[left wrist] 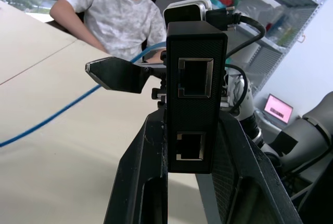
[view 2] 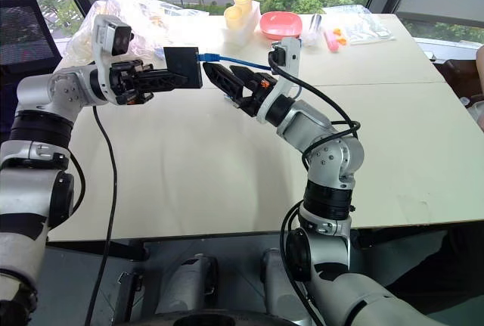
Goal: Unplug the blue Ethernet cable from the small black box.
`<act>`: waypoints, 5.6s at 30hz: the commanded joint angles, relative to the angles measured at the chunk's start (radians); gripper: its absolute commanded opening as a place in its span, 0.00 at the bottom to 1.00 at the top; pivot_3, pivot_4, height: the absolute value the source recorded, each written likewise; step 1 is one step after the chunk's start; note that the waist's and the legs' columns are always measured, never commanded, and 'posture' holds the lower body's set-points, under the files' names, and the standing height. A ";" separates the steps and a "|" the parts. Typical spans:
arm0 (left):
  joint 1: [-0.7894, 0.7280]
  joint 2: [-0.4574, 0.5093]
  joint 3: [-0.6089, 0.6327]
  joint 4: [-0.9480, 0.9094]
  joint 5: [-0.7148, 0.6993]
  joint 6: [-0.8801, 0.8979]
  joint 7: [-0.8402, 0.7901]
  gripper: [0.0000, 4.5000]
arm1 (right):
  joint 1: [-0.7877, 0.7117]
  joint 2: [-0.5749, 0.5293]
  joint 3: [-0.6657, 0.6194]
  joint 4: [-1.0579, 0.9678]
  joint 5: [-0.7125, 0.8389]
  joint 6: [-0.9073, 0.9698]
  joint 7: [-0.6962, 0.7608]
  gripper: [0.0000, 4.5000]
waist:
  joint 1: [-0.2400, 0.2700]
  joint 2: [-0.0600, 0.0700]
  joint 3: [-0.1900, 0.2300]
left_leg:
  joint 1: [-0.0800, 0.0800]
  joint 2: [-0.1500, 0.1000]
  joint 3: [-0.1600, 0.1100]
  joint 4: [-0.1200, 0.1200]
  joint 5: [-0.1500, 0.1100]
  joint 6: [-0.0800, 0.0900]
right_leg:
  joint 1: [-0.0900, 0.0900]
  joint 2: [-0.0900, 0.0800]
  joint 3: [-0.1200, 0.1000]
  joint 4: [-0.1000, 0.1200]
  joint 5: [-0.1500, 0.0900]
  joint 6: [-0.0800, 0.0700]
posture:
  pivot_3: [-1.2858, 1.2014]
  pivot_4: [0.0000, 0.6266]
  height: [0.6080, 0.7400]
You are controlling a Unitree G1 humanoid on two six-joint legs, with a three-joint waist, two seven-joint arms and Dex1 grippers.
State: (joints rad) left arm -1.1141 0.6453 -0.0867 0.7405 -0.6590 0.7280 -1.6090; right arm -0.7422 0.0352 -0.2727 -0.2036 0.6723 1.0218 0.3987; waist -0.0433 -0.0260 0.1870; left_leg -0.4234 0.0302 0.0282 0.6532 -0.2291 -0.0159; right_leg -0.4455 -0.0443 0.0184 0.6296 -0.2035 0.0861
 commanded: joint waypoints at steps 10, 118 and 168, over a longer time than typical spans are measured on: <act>-0.057 -0.011 0.019 0.045 0.010 -0.028 -0.005 0.12 | 0.018 -0.057 0.075 -0.076 0.134 -0.033 0.014 0.95 | 0.001 0.000 0.000 | 0.000 0.000 0.000 0.000 0.000 0.000 | 0.000 0.000 0.000 0.000 0.000 0.000 | 0.52 0.24 1.00; -0.090 0.034 0.171 0.144 0.107 -0.065 0.003 0.12 | 0.076 -0.234 -0.039 0.017 0.461 -0.189 -0.135 0.01 | 0.001 0.000 0.000 | -0.002 0.000 0.000 -0.003 0.000 0.000 | 0.000 -0.001 0.000 -0.005 0.000 0.000 | 0.52 0.24 1.00; 0.567 -0.419 0.110 -0.508 0.374 -0.546 0.890 0.12 | 0.343 -1.010 0.152 -0.148 -0.340 -0.193 0.154 0.99 | 0.030 -0.003 -0.002 | -0.002 0.001 0.008 0.007 -0.004 0.005 | 0.003 0.000 0.005 -0.016 0.001 -0.002 | 0.52 0.24 1.00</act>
State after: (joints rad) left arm -0.5491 0.2132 0.0090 0.2946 -0.2564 0.1712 -0.7241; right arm -0.3959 -1.0094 -0.0409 -0.3137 0.2601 0.7678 0.5958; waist -0.0137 -0.0286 0.1851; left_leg -0.4259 0.0315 0.0349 0.6609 -0.2330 -0.0110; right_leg -0.4420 -0.0433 0.0230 0.6152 -0.2017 0.0837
